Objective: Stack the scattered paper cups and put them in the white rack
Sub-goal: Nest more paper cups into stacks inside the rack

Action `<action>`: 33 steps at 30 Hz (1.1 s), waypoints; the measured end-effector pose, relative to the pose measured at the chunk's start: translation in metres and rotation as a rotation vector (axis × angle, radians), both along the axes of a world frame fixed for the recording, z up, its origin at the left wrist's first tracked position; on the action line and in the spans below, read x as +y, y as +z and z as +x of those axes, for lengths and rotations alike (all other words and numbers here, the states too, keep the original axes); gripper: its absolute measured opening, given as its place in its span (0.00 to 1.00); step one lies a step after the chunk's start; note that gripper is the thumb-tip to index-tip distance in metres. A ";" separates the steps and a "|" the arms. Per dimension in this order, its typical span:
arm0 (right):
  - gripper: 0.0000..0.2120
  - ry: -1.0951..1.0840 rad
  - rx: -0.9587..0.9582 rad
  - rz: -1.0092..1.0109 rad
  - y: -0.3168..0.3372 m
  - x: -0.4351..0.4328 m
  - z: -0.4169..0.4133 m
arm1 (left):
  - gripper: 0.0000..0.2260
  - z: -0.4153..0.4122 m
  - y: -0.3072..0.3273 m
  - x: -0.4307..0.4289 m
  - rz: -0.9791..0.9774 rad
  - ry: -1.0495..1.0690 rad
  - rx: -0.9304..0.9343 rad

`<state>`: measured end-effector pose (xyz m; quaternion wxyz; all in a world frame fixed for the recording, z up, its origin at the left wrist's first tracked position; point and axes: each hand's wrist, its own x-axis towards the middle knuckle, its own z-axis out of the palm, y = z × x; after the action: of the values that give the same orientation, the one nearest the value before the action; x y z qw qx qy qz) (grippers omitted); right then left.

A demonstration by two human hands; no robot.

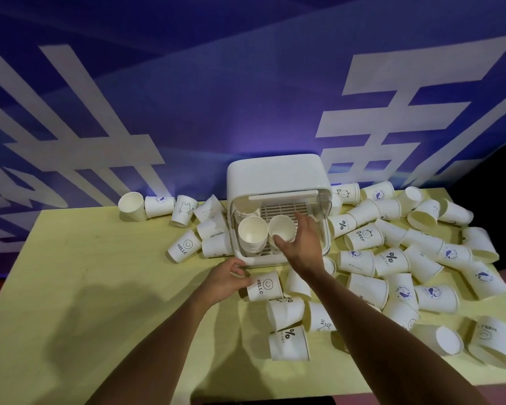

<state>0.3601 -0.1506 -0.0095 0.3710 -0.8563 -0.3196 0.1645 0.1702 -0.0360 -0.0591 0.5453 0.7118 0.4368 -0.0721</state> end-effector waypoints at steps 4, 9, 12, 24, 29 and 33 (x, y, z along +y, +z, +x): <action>0.25 0.033 -0.103 0.110 0.007 0.002 -0.011 | 0.15 -0.003 0.001 0.001 0.015 0.037 -0.003; 0.20 0.134 -0.081 0.206 0.015 0.020 -0.041 | 0.14 -0.014 0.010 0.009 0.050 0.079 -0.017; 0.18 0.193 -0.058 0.218 0.014 0.034 -0.062 | 0.14 -0.029 0.012 0.019 0.060 0.111 -0.027; 0.23 0.339 0.032 0.080 -0.014 0.093 -0.135 | 0.16 -0.120 0.003 0.080 0.061 0.381 -0.063; 0.23 0.346 0.086 -0.016 -0.029 0.122 -0.165 | 0.17 -0.152 -0.001 0.110 0.082 0.457 -0.059; 0.21 0.269 0.148 -0.046 -0.042 0.138 -0.184 | 0.17 -0.166 -0.006 0.138 0.091 0.498 -0.059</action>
<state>0.1765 -0.0122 -0.0514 0.3486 -0.7996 -0.3992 0.2824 0.0038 0.1017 -0.0651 0.5263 0.6078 0.5852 0.1050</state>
